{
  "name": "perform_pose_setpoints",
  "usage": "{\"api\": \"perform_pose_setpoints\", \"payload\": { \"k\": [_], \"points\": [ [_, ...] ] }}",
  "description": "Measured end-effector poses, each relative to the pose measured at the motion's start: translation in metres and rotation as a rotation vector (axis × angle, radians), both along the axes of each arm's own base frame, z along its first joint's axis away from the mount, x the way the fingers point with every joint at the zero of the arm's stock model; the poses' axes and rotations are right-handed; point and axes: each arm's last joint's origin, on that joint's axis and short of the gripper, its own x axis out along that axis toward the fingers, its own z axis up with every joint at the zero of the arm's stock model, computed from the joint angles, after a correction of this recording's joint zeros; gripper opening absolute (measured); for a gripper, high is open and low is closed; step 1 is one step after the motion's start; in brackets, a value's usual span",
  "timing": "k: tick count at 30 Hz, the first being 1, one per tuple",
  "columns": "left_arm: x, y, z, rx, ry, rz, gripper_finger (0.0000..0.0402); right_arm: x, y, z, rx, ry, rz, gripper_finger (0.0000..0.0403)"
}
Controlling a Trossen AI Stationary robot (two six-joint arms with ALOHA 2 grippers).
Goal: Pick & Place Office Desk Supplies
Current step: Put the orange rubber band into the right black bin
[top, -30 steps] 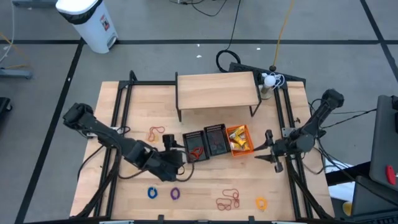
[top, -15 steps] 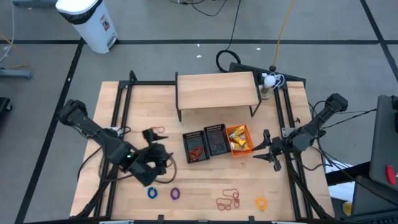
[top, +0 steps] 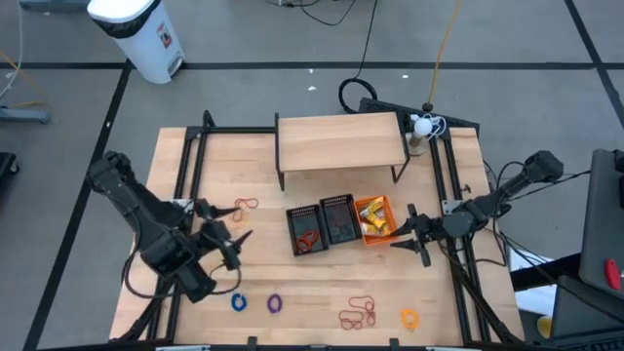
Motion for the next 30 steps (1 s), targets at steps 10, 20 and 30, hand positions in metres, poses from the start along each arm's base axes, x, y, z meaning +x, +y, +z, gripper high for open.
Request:
{"api": "perform_pose_setpoints", "payload": {
  "k": [10, 20, 30],
  "points": [
    [-0.065, 0.008, -0.049, -0.104, -0.312, -0.082, 0.0328, 0.004, -0.005, 0.002, -0.023, -0.021, -0.017, 0.0098],
    [-0.077, 0.027, -0.105, -0.23, -0.353, -0.108, 0.0308, 0.007, -0.006, 0.011, -0.039, -0.118, 0.039, 0.0098],
    [-0.076, 0.047, -0.149, -0.287, -0.393, -0.054, 0.031, 0.008, -0.008, 0.011, -0.05, -0.121, 0.043, 0.0094]
  ]
}}
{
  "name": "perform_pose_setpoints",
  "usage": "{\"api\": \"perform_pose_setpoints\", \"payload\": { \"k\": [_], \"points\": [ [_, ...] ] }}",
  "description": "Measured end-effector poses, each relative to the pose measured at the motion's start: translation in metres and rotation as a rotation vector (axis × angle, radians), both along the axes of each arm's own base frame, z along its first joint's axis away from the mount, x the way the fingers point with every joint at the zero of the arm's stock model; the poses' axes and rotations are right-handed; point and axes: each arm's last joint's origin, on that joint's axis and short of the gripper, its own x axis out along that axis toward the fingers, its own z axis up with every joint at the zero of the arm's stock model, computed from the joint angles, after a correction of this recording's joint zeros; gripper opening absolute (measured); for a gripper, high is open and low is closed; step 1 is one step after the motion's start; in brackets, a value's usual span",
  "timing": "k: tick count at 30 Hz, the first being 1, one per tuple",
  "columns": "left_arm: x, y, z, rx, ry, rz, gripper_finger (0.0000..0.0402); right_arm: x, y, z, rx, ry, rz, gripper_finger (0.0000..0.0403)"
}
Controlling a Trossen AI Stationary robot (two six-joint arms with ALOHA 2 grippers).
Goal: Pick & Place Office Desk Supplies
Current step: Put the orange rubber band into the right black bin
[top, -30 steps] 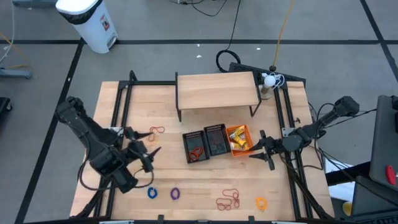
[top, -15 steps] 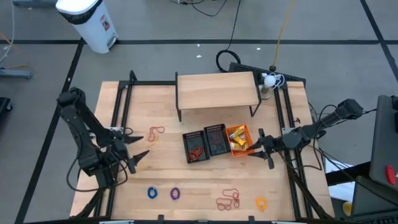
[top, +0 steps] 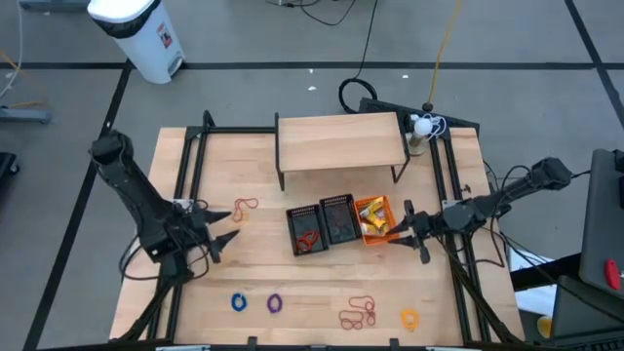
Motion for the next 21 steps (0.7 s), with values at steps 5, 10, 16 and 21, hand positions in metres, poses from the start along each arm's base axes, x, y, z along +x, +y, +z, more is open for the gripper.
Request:
{"api": "perform_pose_setpoints", "payload": {
  "k": [5, 10, 16, 21],
  "points": [
    [0.01, 0.009, -0.018, -0.046, 0.056, 0.037, 0.032, 0.0, -0.001, 0.0, 0.0, 0.0, -0.01, 0.0093],
    [0.025, 0.02, -0.031, -0.072, 0.075, 0.047, 0.0328, 0.001, -0.002, 0.001, 0.008, -0.006, 0.002, 0.0093],
    [0.042, 0.043, -0.041, -0.137, 0.048, -0.087, 0.032, 0.001, -0.002, 0.001, 0.007, -0.005, -0.001, 0.0093],
    [0.053, 0.066, -0.038, -0.153, 0.018, -0.228, 0.031, 0.001, -0.002, 0.001, 0.007, -0.004, -0.001, 0.0093]
  ]
}}
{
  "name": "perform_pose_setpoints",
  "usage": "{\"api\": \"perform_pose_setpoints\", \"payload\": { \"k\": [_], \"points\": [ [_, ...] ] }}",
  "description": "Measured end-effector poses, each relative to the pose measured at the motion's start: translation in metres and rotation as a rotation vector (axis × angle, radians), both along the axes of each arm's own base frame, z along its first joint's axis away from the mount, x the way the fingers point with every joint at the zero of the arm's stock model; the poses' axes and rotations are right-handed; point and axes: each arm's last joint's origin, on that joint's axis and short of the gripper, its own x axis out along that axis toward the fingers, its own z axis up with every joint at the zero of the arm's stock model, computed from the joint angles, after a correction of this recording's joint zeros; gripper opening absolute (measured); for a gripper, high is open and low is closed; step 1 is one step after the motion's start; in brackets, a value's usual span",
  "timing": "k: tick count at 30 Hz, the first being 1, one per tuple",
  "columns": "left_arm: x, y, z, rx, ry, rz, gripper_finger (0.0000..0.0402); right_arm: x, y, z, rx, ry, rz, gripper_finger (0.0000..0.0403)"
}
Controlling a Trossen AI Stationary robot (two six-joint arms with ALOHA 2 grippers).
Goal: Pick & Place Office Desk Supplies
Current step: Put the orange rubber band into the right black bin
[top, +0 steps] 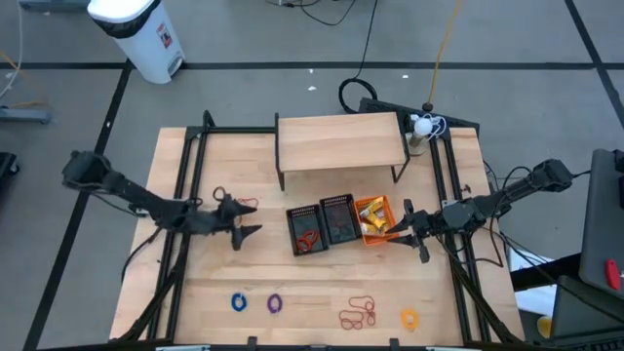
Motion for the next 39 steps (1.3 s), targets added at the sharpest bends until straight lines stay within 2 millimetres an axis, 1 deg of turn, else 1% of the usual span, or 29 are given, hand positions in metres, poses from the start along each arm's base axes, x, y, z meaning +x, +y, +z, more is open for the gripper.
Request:
{"api": "perform_pose_setpoints", "payload": {
  "k": [4, 11, 17, 21, 28, 35, 39],
  "points": [
    [0.005, 0.021, -0.001, -0.001, 0.032, -0.012, 0.0306, 0.0, 0.0, 0.0, 0.002, 0.0, -0.001, 0.0093],
    [0.006, 0.054, 0.002, -0.01, 0.005, -0.029, 0.0305, 0.0, 0.0, 0.0, 0.003, 0.0, -0.001, 0.0093],
    [0.002, 0.074, 0.004, -0.01, -0.013, -0.044, 0.0306, 0.0, 0.0, 0.0, 0.001, 0.0, -0.001, 0.0093],
    [0.0, 0.081, 0.003, -0.007, -0.008, 0.0, 0.0306, 0.0, 0.0, 0.0, 0.001, 0.0, -0.002, 0.0093],
    [-0.001, 0.084, 0.004, 0.019, -0.004, 0.104, 0.0306, 0.0, 0.0, 0.0, -0.001, -0.001, -0.007, 0.0093],
    [-0.001, 0.085, 0.005, -0.044, -0.031, 0.159, 0.0306, 0.0, -0.001, 0.0, -0.016, -0.005, -0.032, 0.0093],
    [-0.001, 0.084, 0.004, -0.127, -0.044, 0.139, 0.0306, 0.0, -0.001, 0.0, -0.029, -0.009, -0.03, 0.0093]
  ]
}}
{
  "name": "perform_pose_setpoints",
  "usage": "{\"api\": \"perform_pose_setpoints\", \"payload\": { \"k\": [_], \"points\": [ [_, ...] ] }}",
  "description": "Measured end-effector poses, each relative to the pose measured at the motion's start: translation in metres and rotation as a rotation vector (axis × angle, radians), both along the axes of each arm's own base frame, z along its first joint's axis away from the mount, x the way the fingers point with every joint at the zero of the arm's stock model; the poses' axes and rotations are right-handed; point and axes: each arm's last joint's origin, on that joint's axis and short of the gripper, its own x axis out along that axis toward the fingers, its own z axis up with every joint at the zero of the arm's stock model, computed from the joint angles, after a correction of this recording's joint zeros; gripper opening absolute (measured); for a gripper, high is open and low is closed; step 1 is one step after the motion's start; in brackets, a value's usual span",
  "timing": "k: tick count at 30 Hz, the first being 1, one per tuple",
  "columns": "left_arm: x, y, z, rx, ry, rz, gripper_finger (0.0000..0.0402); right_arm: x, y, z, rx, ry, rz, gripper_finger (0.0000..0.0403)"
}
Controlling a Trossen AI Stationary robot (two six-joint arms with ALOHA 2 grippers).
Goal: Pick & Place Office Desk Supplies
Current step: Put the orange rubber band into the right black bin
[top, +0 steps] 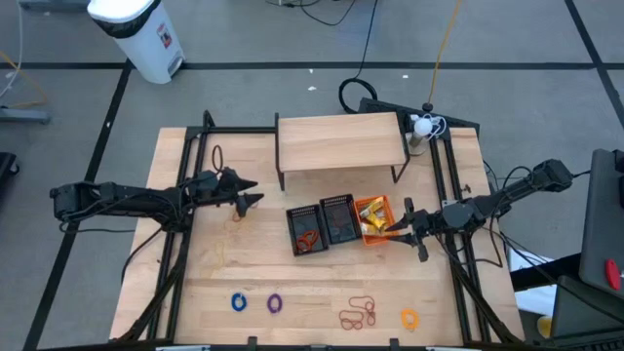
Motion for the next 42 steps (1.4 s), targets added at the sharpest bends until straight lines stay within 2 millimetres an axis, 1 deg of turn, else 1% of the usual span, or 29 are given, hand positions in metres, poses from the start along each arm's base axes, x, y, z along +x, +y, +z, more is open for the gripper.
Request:
{"api": "perform_pose_setpoints", "payload": {
  "k": [7, 10, 14, 20, 24, 27, 30, 33, 36, 40, 41, 42],
  "points": [
    [0.0, -0.0004, -0.0004, 0.024, 0.011, -0.024, 0.0306, 0.0006, 0.0002, 0.0038, 0.007, -0.039, 0.002, 0.0093],
    [-0.0007, 0.0003, -0.0017, 0.014, 0.025, 0.011, 0.0306, 0.0006, 0.0003, 0.004, 0.007, -0.04, 0.002, 0.0093],
    [-0.0015, 0.003, -0.0012, 0.085, 0.046, 0.085, 0.0306, 0.0006, 0.0003, 0.004, 0.007, -0.041, 0.002, 0.0093],
    [-0.0018, 0.004, -0.0006, 0.186, 0.08, 0.089, 0.0305, 0.0006, 0.0003, 0.0041, 0.006, -0.041, 0.002, 0.0093],
    [-0.0011, 0.0024, -0.001, 0.157, 0.067, 0.035, 0.0301, 0.0006, 0.0003, 0.0041, -0.004, -0.043, 0.004, 0.0093],
    [-0.0005, 0.001, -0.0005, 0.109, 0.042, -0.003, 0.0285, 0.0006, 0.0003, 0.0041, -0.004, -0.043, 0.004, 0.0093],
    [-0.0001, -0.0003, -0.0007, 0.093, 0.036, -0.045, 0.0254, 0.0006, 0.0003, 0.0041, -0.004, -0.043, 0.004, 0.0093],
    [-0.0001, -0.0004, -0.0008, 0.086, 0.034, -0.045, 0.0207, 0.0006, 0.0003, 0.0041, -0.003, -0.044, 0.004, 0.0093],
    [-0.0006, -0.0006, -0.0022, 0.075, 0.047, -0.045, 0.0141, 0.0007, 0.0003, 0.005, 0.0, -0.052, 0.004, 0.0093],
    [-0.0005, -0.0007, -0.0021, 0.053, 0.039, -0.039, 0.0032, 0.0009, 0.0004, 0.0059, 0.003, -0.061, 0.004, 0.0093],
    [0.0001, -0.0009, -0.0006, 0.061, 0.025, -0.046, 0.0016, 0.0009, 0.0004, 0.0062, 0.002, -0.065, 0.004, 0.0093],
    [0.0012, -0.0011, 0.0021, 0.079, -0.001, -0.053, 0.0012, 0.0009, 0.0004, 0.0066, -0.001, -0.069, 0.005, 0.0093]
  ]
}}
